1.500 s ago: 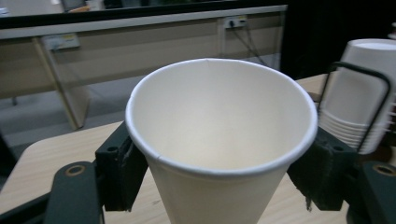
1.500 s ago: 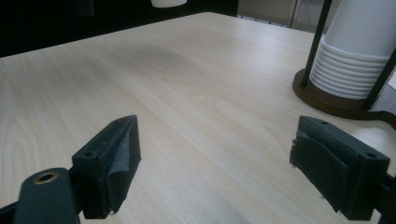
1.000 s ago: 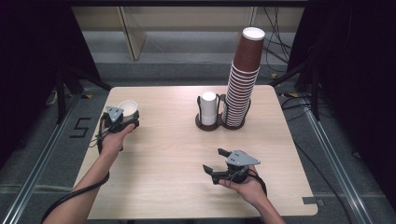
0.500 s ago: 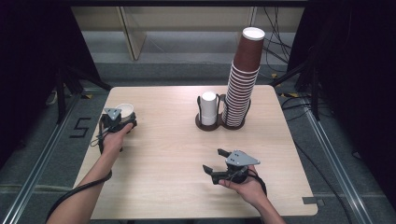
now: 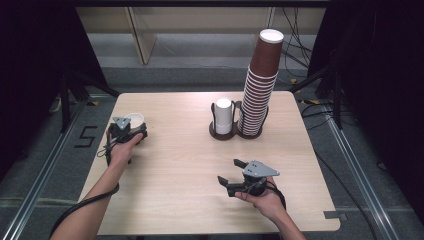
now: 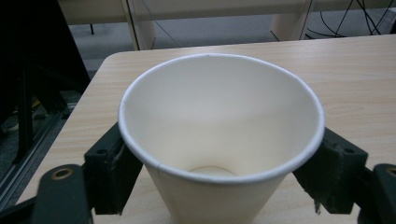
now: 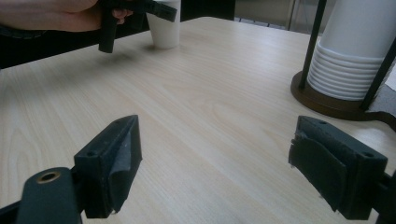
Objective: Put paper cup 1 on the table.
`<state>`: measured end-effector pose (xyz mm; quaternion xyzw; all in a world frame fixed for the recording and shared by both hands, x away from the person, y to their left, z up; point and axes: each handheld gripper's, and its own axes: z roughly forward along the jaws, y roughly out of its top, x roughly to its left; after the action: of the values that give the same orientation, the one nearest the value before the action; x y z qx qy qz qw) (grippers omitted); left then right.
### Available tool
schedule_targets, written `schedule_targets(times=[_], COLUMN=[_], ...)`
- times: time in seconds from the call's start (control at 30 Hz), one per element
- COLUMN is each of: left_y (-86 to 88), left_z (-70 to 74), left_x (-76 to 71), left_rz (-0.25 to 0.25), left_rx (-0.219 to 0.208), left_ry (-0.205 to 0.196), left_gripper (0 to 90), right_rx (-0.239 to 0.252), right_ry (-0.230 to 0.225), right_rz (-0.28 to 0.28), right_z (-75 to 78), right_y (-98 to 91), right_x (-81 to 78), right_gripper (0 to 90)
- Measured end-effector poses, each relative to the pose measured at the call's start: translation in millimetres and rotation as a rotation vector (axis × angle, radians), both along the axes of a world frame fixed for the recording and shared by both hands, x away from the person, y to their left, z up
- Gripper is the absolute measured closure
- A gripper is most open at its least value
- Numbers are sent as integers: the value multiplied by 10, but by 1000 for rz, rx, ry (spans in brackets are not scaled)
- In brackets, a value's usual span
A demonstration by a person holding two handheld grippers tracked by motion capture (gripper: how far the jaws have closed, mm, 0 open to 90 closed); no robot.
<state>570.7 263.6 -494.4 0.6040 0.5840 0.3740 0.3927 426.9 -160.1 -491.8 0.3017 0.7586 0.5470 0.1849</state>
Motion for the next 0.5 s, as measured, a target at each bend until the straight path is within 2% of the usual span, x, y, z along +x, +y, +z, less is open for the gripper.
schedule_targets(times=[0.1, 0.13, 0.17, 0.2, 0.27, 0.5], left_y=[-3, -1, -3, 0, 1, 24], left_z=[-17, -20, -23, -21, -10, 63], left_x=[-10, -14, -24, -29, -48, -154], left_rz=[-34, -39, -29, -24, -25, -34], left_rx=[-14, -16, -13, -10, -19, -9], left_ry=[17, 21, 27, 30, 27, 1], left_gripper=[53, 4, 0, 0, 0, 0], right_rx=[0, 7, 9, 3, -11, 6], right_ry=[0, 15, 10, 26, -6, 15], right_rz=[7, -1, -7, 3, 4, 10], right_z=[-4, -8, -13, -11, -13, -31], right_y=[2, 8, 11, 10, 0, 9], right_x=[1, -11, -8, -10, 10, 10], right_gripper=[165, 164, 164, 163, 163, 161])
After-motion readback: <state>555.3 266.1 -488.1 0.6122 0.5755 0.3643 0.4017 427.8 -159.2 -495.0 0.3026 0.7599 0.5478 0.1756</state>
